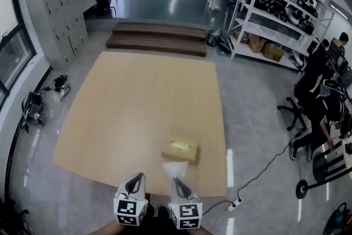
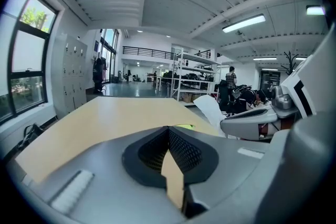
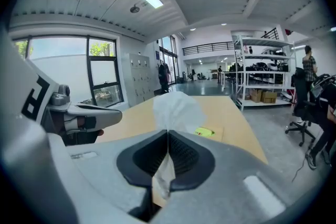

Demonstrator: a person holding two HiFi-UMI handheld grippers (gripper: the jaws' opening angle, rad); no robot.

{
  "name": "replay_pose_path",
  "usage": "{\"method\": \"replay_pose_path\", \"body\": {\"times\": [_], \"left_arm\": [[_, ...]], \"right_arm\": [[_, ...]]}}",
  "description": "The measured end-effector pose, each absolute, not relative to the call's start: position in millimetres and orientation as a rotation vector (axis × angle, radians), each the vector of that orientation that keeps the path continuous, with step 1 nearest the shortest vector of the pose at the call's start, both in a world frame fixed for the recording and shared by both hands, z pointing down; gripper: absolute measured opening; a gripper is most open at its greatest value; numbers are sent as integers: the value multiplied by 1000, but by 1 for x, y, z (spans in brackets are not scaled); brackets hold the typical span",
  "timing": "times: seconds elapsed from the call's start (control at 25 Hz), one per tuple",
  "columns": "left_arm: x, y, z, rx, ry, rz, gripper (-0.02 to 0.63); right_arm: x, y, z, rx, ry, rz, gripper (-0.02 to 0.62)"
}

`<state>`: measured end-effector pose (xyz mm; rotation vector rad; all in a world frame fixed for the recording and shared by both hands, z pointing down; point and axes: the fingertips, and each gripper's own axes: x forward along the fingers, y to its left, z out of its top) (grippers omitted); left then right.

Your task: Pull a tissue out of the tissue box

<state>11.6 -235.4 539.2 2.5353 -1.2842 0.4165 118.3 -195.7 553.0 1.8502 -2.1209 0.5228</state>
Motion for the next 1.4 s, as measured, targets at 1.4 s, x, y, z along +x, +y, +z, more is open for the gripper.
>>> {"method": "replay_pose_path", "body": {"times": [1.4], "left_arm": [[-154,-86,547,2337,-1428,248,18]], "right_arm": [[-43,-62,534,1629,-2245,406,0]]}}
